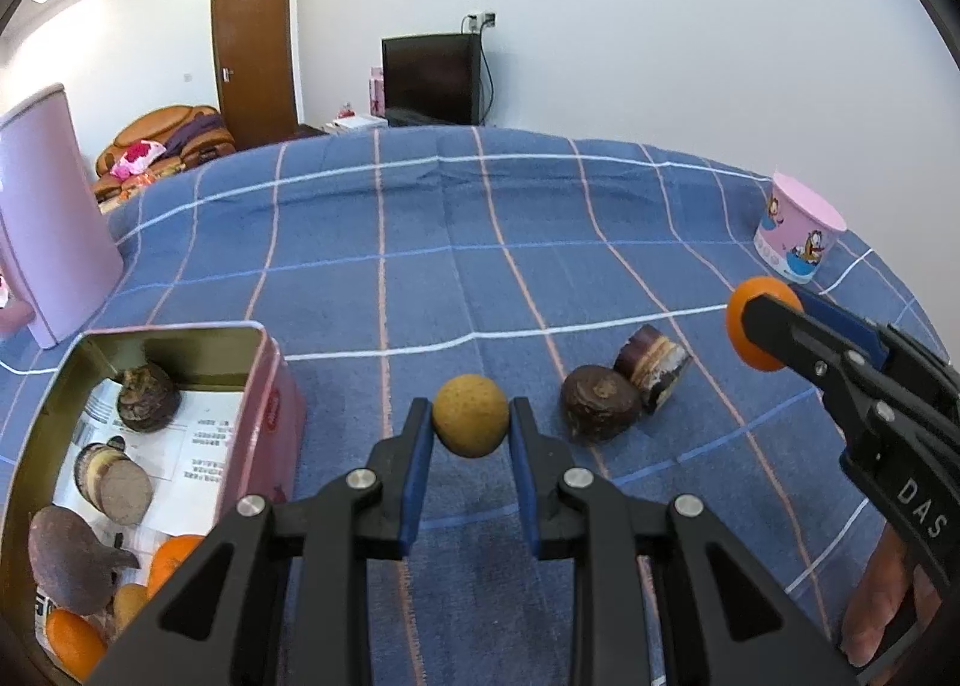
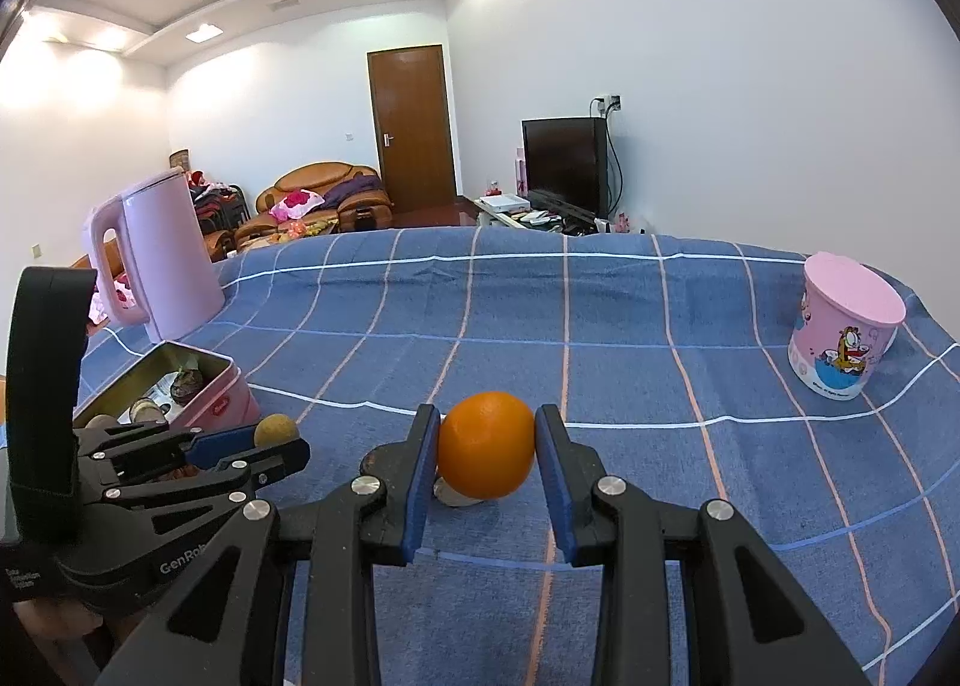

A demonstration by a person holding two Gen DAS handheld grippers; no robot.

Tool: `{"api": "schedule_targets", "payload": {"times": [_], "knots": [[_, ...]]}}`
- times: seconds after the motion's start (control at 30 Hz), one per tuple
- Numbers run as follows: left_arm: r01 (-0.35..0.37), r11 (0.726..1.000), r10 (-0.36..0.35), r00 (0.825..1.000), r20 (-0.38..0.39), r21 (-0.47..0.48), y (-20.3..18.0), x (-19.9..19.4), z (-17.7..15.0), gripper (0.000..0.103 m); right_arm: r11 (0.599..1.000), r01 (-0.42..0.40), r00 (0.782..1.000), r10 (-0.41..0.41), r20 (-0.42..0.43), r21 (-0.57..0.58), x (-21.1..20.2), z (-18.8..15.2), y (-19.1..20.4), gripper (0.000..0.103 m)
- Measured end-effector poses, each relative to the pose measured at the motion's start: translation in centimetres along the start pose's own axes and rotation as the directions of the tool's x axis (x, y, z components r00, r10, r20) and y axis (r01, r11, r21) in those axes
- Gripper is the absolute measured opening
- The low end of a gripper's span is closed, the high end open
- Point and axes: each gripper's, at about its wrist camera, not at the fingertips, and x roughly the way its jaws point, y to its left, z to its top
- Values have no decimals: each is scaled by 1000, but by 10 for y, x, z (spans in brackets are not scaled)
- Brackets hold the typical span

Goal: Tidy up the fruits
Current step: 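Grasp the small yellow fruit with the left tool while the right tool grasps an orange, then lift the yellow fruit and orange off the cloth with both tools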

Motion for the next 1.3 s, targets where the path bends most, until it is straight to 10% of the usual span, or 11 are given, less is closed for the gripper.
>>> {"api": "schedule_targets", "payload": {"times": [1.3], "knots": [[-91,996,88,977,196,10,-4,-40,-9,27,998,28,992,-22,127,-50,-25,-4,10,34]]}}
